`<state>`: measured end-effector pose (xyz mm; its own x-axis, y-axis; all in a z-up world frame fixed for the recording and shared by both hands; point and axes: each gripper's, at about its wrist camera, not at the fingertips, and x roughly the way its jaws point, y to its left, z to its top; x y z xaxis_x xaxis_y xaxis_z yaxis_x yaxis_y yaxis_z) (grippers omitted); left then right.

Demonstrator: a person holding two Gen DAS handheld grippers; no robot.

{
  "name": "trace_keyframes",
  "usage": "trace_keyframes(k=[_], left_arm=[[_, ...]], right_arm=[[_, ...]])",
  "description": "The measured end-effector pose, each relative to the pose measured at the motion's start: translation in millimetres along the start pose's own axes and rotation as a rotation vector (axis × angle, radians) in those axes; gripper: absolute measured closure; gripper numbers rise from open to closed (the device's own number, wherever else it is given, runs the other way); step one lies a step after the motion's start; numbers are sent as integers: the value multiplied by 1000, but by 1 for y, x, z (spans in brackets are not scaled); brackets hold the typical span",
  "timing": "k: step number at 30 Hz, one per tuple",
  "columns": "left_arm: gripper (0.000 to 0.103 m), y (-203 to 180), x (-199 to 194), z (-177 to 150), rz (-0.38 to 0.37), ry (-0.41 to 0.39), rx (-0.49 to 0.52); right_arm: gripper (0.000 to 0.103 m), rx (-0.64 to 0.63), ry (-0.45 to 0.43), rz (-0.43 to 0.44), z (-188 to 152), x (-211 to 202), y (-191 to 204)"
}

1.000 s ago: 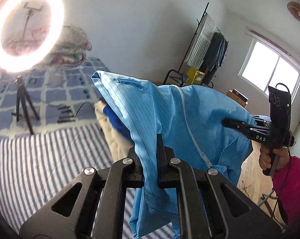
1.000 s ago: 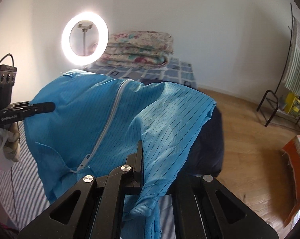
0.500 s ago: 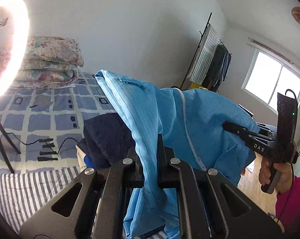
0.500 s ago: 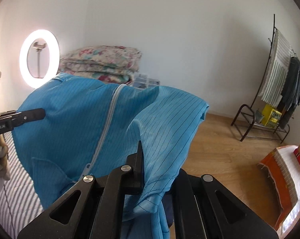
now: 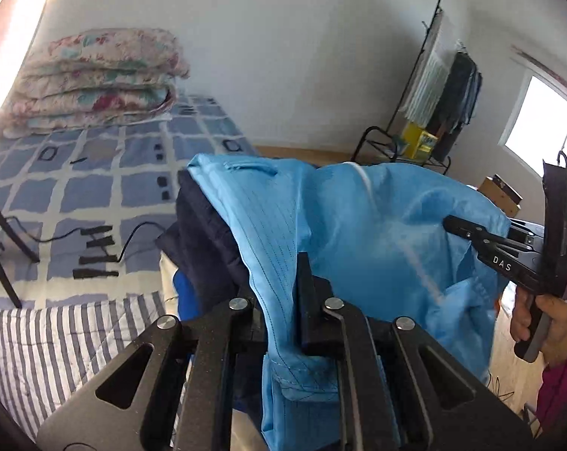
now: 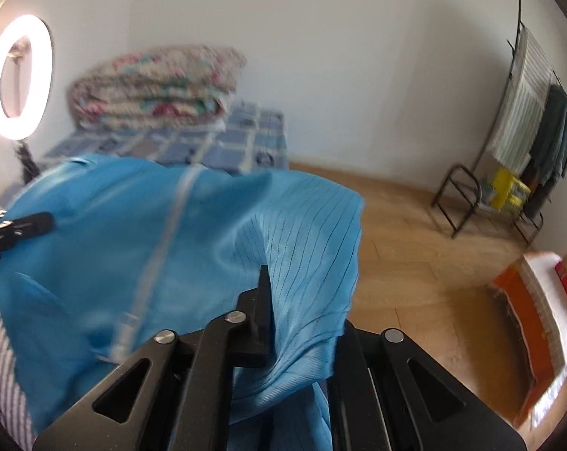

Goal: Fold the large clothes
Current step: 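Lift the folded coat with the left gripper and carry it toward the clothes stack, then lower the coat onto the clothes stack and open the left gripper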

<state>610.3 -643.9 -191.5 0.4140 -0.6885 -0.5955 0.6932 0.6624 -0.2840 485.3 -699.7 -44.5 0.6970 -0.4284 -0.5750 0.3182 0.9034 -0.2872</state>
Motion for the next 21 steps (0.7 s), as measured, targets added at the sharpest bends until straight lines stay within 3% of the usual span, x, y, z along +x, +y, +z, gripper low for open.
trace_keyframes(k=[1, 2, 6, 8, 12, 18, 21], left_arm=[[86, 3, 1, -3, 1, 6, -15], [74, 7, 5, -6, 12, 21, -31], [54, 12, 3, -14, 59, 29, -14], [52, 16, -2, -18, 67, 22, -25], [52, 16, -11, -22, 82, 29, -8], [52, 14, -24, -33, 110, 42, 3], [52, 12, -39, -35, 124, 24, 26]], right_arm=[[83, 11, 24, -17, -4, 6, -3], [78, 20, 44, -25, -6, 11, -8], [71, 58, 100, -34, -19, 18, -23], [64, 71, 104, -60, -24, 12, -29], [64, 119, 95, -98, -34, -1, -50], [64, 151, 172, -177, -47, -6, -68], [64, 184, 141, -155, -49, -19, -73]])
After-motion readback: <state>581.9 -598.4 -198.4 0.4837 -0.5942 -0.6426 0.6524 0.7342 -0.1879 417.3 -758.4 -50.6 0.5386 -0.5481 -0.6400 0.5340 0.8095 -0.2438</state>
